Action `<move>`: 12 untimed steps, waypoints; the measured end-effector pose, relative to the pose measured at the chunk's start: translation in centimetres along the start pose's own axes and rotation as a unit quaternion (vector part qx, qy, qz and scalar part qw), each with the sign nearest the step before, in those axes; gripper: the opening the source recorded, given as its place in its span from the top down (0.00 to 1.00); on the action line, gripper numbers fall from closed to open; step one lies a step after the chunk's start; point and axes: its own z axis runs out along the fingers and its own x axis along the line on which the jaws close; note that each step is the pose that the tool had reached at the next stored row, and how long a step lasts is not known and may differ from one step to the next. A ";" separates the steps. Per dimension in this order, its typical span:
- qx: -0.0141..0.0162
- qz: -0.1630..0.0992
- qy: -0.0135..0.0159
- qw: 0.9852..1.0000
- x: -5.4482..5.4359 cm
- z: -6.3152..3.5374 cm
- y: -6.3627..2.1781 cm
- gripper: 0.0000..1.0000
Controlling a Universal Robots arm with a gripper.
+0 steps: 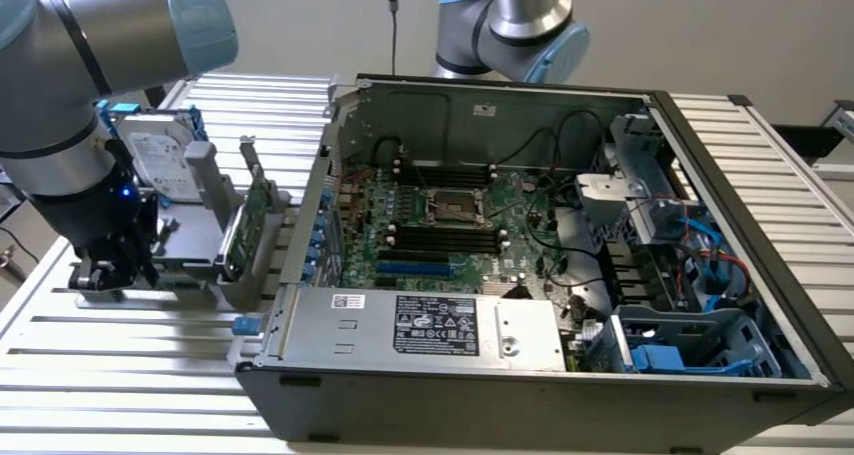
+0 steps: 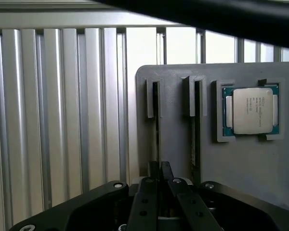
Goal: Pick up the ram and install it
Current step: 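Pick up the ram and move it above insertion slot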
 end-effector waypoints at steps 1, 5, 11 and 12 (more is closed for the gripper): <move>0.000 0.000 0.000 1.000 0.0 -0.12 0.01 0.86; 0.000 0.000 0.000 1.000 0.0 -0.61 0.03 0.86; 0.000 0.000 0.000 1.000 0.0 -1.55 0.08 0.86; 0.000 0.000 0.000 1.000 0.0 -1.74 0.09 0.86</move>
